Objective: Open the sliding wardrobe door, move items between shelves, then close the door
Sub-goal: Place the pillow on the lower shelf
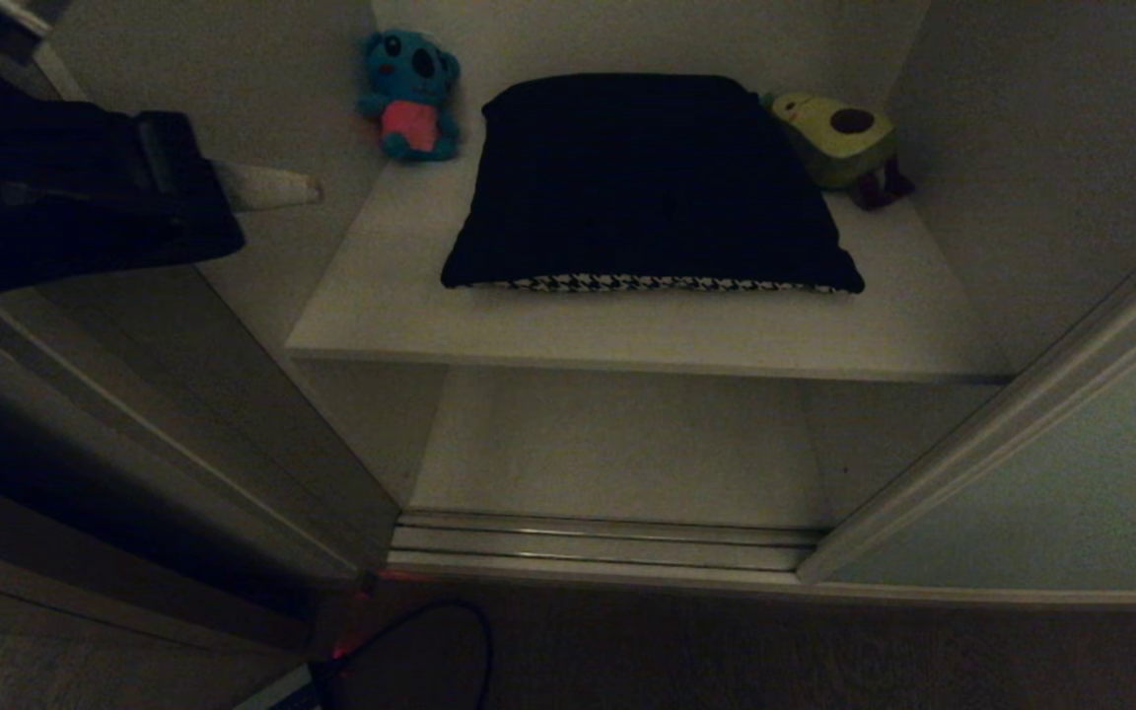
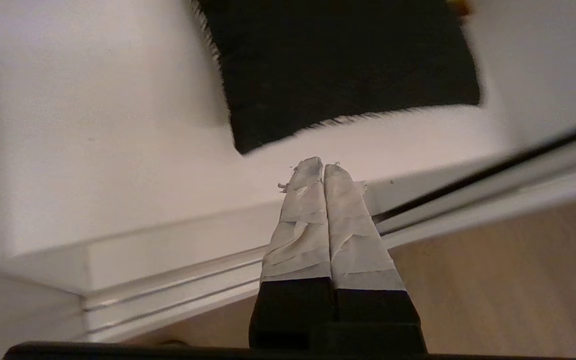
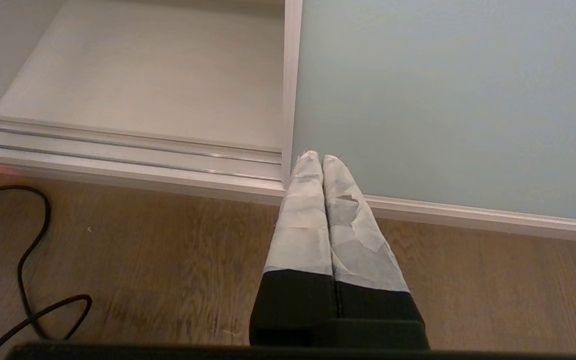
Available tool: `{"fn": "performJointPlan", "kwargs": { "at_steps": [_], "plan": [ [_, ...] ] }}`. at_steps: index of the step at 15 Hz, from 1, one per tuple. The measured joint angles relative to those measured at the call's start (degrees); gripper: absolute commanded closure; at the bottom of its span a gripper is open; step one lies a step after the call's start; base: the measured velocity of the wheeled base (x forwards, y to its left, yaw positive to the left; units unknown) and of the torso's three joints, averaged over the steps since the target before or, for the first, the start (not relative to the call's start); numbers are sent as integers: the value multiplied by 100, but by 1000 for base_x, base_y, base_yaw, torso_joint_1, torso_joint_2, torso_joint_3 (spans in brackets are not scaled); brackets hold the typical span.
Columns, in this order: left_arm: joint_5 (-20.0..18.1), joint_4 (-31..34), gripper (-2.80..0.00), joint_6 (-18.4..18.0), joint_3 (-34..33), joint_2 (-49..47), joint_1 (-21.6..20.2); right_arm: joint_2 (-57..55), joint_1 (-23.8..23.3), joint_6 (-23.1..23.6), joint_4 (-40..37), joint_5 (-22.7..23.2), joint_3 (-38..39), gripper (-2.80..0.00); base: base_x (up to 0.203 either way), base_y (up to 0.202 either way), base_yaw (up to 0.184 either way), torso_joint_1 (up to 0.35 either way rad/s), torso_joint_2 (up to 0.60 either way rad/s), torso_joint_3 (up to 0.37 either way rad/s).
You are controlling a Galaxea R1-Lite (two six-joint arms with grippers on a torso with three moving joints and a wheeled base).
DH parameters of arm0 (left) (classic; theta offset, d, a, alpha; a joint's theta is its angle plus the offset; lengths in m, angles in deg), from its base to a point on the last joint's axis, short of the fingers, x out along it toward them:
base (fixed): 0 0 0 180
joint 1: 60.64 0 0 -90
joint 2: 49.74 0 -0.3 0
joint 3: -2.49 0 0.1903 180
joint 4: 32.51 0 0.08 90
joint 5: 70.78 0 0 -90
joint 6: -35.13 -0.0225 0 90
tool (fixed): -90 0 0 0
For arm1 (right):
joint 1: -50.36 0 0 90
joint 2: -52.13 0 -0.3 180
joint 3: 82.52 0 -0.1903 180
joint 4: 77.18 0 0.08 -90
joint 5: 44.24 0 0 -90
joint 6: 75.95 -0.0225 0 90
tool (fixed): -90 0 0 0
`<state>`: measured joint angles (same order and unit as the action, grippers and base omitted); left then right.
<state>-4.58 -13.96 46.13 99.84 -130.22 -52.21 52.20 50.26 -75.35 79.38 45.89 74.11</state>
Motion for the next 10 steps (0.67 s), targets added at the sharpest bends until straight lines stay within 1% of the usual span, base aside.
{"fn": "performJointPlan", "kwargs": {
  "at_steps": [2,4,5,6,7,10],
  "plan": [
    [403,-28,0,260,487,-722,192,0,0,-1,-1,2,0,0,0,0,0,0,0,0],
    [794,-188,0,540,898,-1362,340,0,0,0,-2,2,0,0,0,0,0,0,0,0],
    [926,-265,-219,752,1091,-1628,430,0,0,0,0,4,0,0,0,0,0,0,0,0],
    [1017,-303,-280,956,1237,-1833,515,0,0,0,0,2,0,0,0,0,0,0,0,0],
    [1080,-343,-280,1072,1358,-2018,589,0,0,0,-1,2,0,0,0,0,0,0,0,0],
    [1175,-367,-280,1251,1656,-2398,748,0,0,0,-2,3,0,0,0,0,0,0,0,0]
  ]
}}
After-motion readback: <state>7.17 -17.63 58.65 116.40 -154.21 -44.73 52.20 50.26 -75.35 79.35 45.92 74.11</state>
